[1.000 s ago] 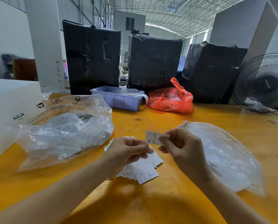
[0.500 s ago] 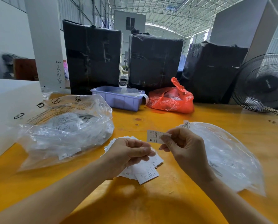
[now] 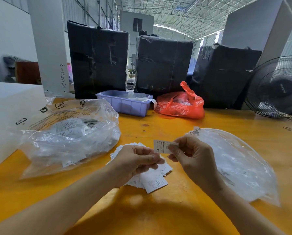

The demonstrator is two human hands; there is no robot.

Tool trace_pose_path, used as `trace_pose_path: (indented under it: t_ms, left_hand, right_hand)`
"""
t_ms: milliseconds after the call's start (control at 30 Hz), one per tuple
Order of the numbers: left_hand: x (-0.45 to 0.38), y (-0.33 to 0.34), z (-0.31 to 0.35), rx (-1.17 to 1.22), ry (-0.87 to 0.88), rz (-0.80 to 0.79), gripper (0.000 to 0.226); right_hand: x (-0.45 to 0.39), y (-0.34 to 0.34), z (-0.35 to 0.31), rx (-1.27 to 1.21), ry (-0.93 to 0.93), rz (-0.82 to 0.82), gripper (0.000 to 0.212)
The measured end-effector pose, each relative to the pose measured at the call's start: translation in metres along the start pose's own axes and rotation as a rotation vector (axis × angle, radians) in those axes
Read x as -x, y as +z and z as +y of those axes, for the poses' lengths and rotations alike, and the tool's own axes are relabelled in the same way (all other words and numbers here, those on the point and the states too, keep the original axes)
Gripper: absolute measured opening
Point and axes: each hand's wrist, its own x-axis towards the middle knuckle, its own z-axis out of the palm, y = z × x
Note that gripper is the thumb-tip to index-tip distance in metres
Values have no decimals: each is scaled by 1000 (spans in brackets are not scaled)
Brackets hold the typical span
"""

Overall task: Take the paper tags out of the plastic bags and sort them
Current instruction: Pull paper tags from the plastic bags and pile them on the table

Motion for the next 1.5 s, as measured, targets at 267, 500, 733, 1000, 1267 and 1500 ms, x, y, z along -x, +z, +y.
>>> trace_pose_path:
  t_ms: [267, 500, 733, 1000, 1267, 1500]
  left_hand:
    - [1, -2, 1, -51, 40, -3, 30]
    - [1, -1, 0, -176, 92, 60, 36]
    - [2, 1, -1, -239, 165, 109, 10]
    - [2, 7, -4, -271, 190, 162, 13]
    - [0, 10, -5, -172, 203, 234, 12]
    - [5, 15, 1, 15, 182, 234, 28]
  right_hand:
    - [-1, 0, 1, 4, 78, -76, 10]
    - [-4, -4, 0, -147, 251, -162, 5]
    - [-5, -7, 4, -136, 362, -326, 4]
    - [-4, 0, 3, 51, 265, -239, 23]
    - [7, 13, -5, 285, 47, -152, 17]
    - [7, 12, -9, 200, 55, -93, 20]
